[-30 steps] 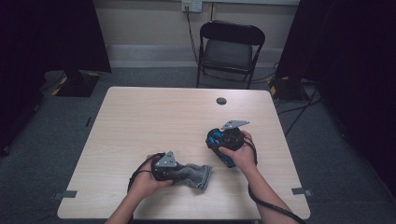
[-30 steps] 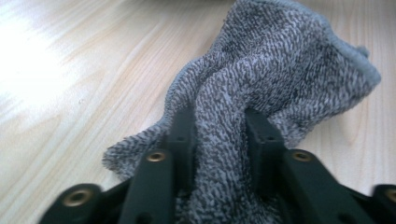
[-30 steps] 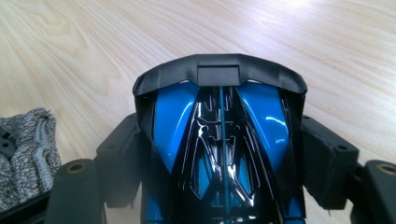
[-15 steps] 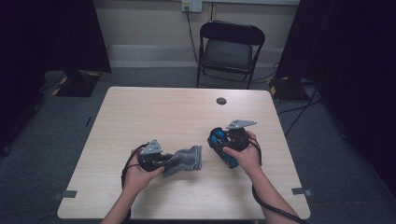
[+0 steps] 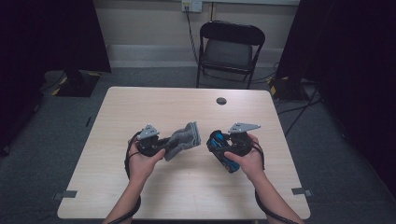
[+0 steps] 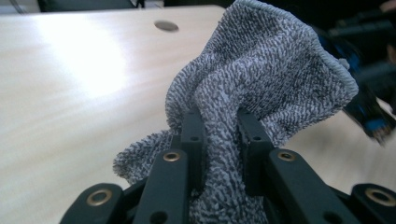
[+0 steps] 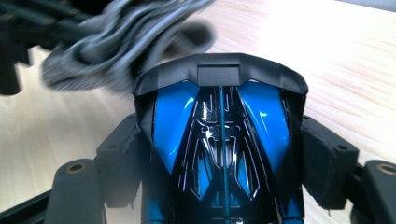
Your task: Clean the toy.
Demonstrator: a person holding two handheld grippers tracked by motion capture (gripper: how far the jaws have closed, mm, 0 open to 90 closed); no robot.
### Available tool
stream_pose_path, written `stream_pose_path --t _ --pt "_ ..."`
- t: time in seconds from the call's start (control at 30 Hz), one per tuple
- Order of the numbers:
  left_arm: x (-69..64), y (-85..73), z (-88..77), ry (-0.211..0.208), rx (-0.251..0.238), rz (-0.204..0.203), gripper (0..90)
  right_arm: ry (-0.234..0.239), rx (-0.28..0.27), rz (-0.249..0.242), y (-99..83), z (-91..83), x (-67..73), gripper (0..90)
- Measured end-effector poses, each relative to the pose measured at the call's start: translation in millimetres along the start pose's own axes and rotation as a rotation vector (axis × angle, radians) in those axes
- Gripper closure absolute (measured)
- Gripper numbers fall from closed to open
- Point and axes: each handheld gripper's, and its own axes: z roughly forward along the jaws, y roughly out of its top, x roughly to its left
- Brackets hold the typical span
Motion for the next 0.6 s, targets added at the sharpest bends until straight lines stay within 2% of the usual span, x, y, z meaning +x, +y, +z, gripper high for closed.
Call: stream_pose_path --t 0.07,0.27,0.37,0.5,0.6 --pt "-3.3 7.7 2.7 0.005 -0.007 -0.001 76.1 0.007 0.003 -0.015 1.6 -0.8 4.9 25.5" --pt "-15.5 25.7 16.5 0.085 -0.003 0.009 76.0 0.040 -0.020 -0.016 3.2 -0.8 16.0 25.5" --pt "-21.3 29.8 25.8 0.109 0.002 0.007 75.9 0.048 -0.022 -0.029 5.0 1.0 23.9 25.5" --pt "-31.7 29.8 36.0 0.076 0.019 0.005 75.8 0.049 -0.025 -0.022 8.3 4.1 28.3 25.5" --pt "-37.6 28.6 38.4 0.046 0.024 0.008 75.9 0.031 -0.017 -0.024 8.9 7.5 29.1 25.5"
